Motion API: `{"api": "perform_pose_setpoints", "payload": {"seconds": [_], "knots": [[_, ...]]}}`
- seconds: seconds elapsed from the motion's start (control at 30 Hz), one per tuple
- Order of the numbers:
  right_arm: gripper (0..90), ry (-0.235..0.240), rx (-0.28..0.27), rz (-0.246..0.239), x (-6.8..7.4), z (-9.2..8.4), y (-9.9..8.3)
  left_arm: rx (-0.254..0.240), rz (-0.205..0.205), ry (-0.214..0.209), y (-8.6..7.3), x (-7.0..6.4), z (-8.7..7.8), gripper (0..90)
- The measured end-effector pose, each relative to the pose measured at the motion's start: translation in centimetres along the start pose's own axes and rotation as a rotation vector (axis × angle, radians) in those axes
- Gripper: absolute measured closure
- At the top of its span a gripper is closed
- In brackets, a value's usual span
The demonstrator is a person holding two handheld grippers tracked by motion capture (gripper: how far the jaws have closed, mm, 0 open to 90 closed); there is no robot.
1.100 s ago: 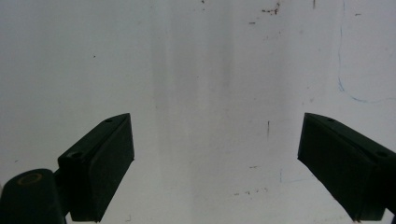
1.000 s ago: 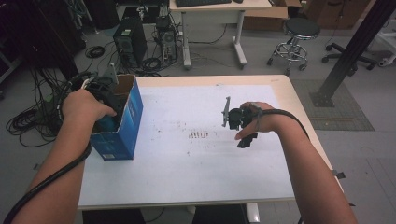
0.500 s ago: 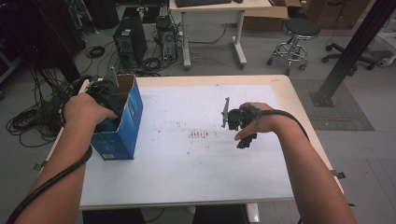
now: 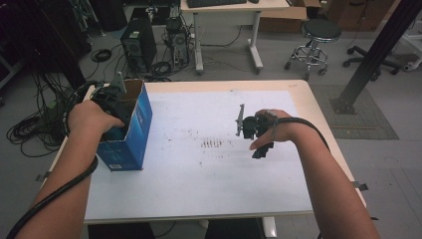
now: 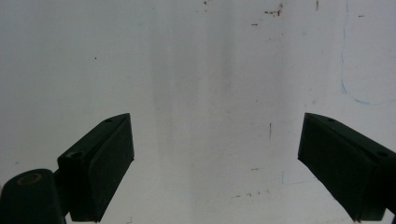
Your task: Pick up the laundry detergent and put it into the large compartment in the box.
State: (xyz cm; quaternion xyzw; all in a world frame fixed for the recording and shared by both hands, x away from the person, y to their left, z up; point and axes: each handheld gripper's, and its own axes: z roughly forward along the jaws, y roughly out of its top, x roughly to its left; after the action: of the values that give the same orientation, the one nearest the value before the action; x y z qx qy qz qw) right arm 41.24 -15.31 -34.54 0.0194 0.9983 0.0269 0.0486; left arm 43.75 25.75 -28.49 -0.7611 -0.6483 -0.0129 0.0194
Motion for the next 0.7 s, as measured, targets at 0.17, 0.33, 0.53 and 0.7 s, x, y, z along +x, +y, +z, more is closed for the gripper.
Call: {"api": "perform_pose_setpoints", "payload": {"seconds": [0.17,0.33,0.53,0.7], "knots": [[10.3,-0.002,-0.002,0.000,0.01,-0.04,0.06,-0.003,0.005,0.000,-0.04,0.02,0.00,37.2],[10.3,-0.002,-0.003,0.003,0.06,-0.10,-0.04,-0.005,0.015,0.008,-0.04,-0.04,-0.06,37.0],[10.3,-0.003,-0.003,0.004,0.08,-0.23,-0.12,-0.017,0.014,0.009,-0.05,-0.06,-0.37,34.9],[10.2,-0.004,-0.007,0.001,0.11,-0.22,-0.13,-0.024,0.016,0.015,-0.08,-0.18,-0.62,33.1]]}}
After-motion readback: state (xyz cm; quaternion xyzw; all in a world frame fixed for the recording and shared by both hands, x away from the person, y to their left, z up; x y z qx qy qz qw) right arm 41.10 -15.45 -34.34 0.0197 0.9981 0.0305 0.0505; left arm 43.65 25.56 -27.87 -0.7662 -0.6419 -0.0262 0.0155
